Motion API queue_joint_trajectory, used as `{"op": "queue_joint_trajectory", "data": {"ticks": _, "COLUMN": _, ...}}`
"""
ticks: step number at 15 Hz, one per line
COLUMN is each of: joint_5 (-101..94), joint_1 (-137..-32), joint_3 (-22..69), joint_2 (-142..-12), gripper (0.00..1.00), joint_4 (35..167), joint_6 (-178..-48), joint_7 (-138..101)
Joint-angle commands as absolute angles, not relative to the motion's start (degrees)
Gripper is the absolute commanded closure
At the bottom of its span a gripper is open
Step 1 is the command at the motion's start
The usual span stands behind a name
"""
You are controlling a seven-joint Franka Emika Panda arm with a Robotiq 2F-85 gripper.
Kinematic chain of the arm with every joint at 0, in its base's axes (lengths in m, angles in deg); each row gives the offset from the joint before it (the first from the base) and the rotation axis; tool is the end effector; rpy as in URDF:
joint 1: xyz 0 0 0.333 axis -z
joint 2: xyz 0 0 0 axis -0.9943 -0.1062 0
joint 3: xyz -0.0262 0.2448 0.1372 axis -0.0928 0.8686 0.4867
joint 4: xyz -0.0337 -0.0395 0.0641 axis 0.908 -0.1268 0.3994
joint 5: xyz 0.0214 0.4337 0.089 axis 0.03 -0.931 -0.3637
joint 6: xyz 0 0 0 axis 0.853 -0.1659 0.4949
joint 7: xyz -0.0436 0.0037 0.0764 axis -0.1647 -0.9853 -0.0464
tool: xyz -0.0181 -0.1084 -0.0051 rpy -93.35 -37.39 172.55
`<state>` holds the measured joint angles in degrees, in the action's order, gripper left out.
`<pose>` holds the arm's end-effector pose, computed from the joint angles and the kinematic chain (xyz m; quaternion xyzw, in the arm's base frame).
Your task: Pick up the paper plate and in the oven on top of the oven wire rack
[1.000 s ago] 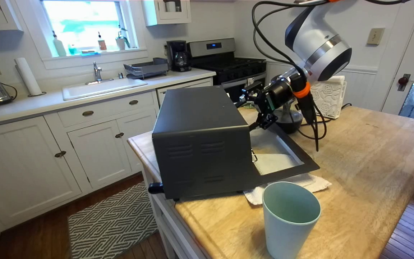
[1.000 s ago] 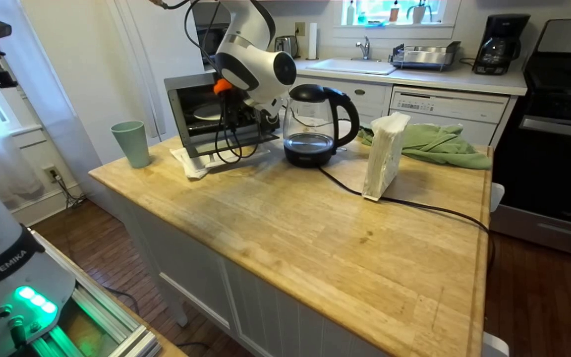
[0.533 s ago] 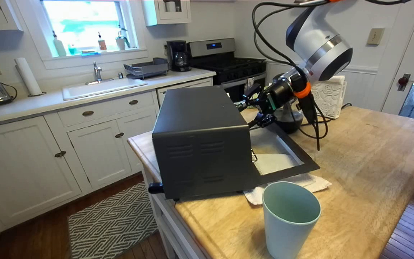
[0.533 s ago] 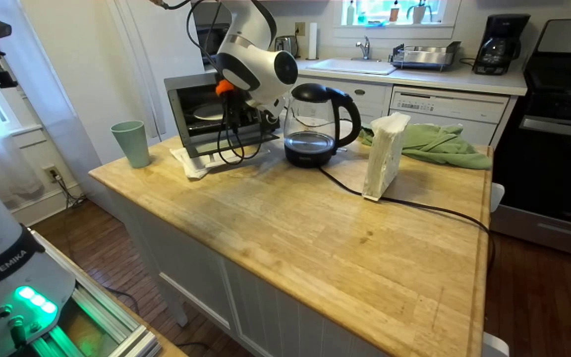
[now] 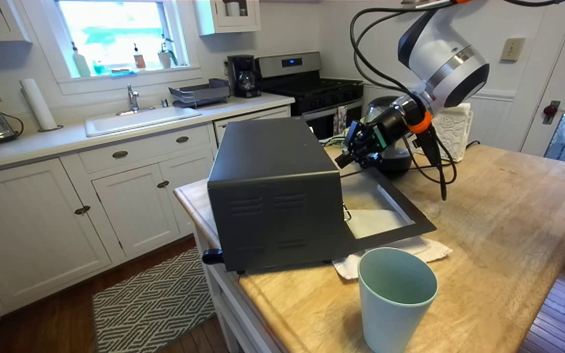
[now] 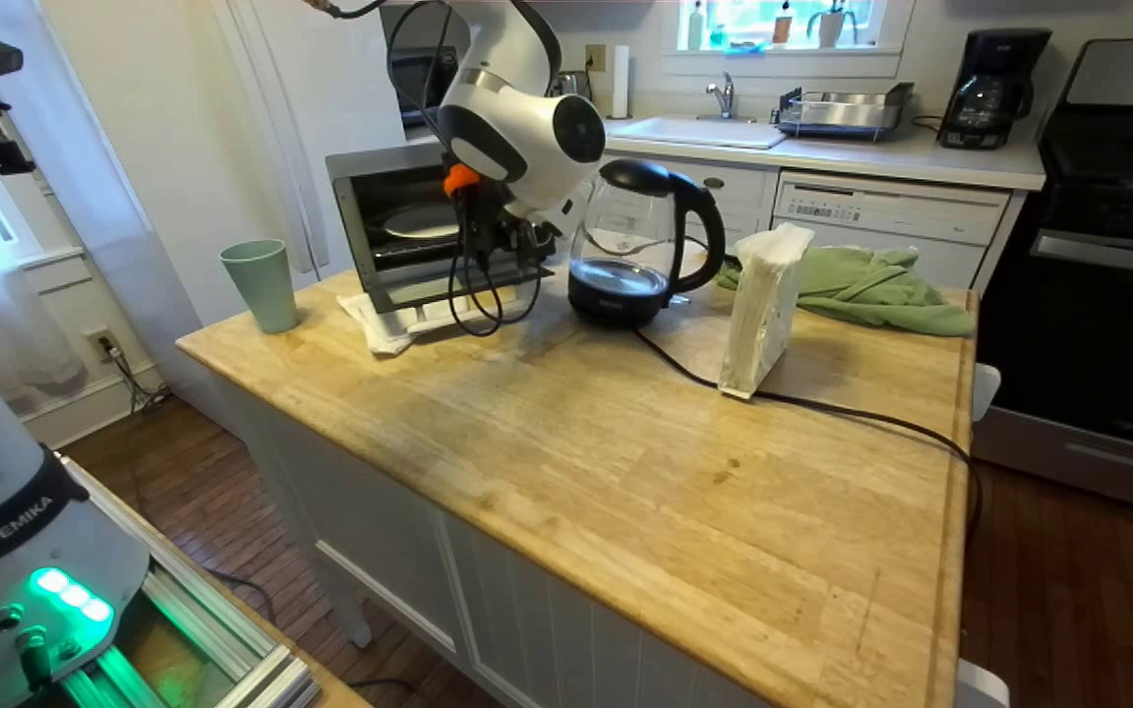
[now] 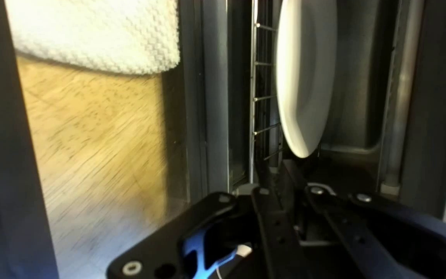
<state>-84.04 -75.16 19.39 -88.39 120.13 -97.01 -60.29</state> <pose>0.6167 -0.1292 0.1641 -0.8442 0.2399 -0.0966 0.4695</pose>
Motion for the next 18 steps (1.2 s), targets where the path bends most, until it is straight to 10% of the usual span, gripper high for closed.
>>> {"op": "queue_joint_trajectory", "data": {"ticks": 1, "joint_5": -81.92, "joint_1": -75.56, "joint_3": 19.27, "joint_2": -88.23, "gripper": 1.00, "joint_4": 120.80, "joint_6": -99.74, "joint_7": -58.31}}
{"op": "queue_joint_trajectory", "data": {"ticks": 18, "joint_5": -84.17, "joint_1": -77.21, "joint_3": 22.90, "joint_2": -87.96, "gripper": 1.00, "joint_4": 123.62, "joint_6": -105.79, "joint_7": -58.68}}
